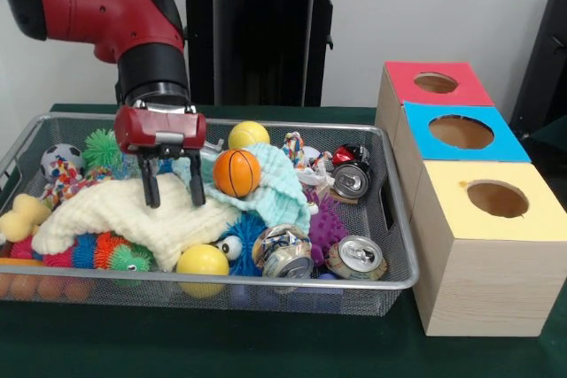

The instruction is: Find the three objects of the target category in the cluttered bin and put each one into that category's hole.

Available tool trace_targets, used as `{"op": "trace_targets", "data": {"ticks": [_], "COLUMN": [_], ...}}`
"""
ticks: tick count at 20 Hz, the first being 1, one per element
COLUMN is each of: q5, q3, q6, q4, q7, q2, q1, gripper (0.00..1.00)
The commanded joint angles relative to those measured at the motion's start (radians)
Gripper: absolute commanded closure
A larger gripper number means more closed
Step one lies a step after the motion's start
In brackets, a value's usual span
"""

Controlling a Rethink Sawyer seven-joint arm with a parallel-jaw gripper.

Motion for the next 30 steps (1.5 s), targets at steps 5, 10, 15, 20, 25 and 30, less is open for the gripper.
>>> {"op": "trace_targets", "data": {"ticks": [5,10,15,20,25,30], "q5": [-0.136,-0.140,-0.025,0.034,-0.014,0.062], "q3": [0.219,0.316,0.252,0.183,0.243,0.212], "q6": [0.352,0.499,0.494,0.418,0.477,0.496], "q4": [-0.171,-0.125,-0.105,-0.112,-0.065,-0.021], "q7": [0.416,0.474,0.437,0.393,0.420,0.412], "q2": [0.081,0.061,0.047,0.055,0.004,-0.047], "q1": [-0.082,-0.144,-0.087,-0.039,-0.070,-0.025], "gripper": [0.00,0.00,0.00,1.00,1.00,1.00]}}
